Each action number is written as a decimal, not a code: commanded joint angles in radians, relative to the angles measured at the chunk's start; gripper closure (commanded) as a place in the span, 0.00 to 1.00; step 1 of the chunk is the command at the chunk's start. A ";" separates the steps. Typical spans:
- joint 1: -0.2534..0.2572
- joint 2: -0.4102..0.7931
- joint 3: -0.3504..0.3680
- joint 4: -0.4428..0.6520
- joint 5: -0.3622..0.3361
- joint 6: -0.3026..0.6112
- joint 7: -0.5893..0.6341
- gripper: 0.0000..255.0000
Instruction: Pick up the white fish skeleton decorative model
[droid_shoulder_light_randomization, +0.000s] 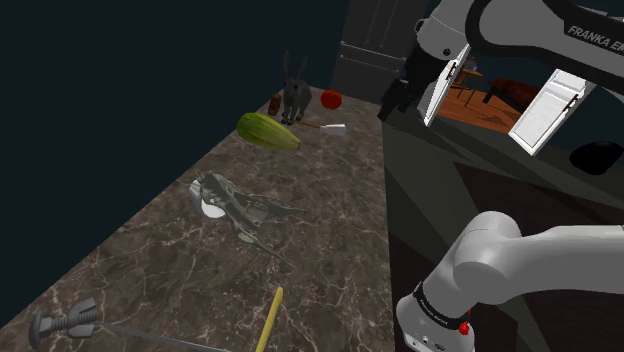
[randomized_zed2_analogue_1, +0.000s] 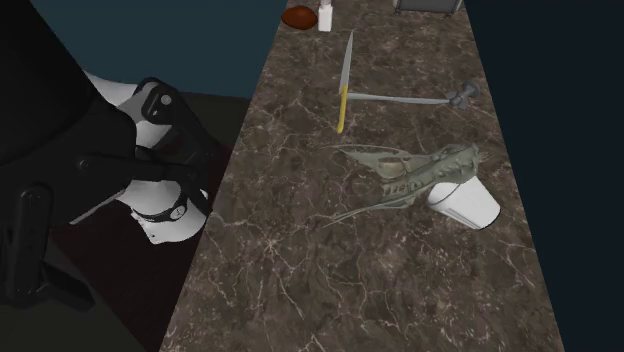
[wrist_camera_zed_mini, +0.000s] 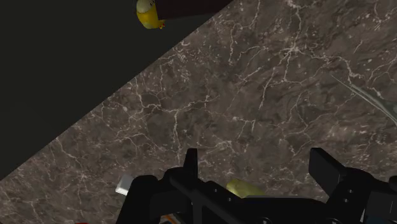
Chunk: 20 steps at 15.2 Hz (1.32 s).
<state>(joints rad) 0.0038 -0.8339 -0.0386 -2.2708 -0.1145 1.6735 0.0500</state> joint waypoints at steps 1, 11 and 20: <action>0.000 0.000 0.000 0.000 0.000 0.000 0.000 0.00; 0.047 0.135 0.210 -0.029 0.091 0.082 0.231 0.00; 0.071 0.349 0.396 0.039 0.131 0.159 0.441 0.00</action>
<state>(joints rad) 0.0743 -0.5205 0.3333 -2.2478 0.0151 1.8208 0.4630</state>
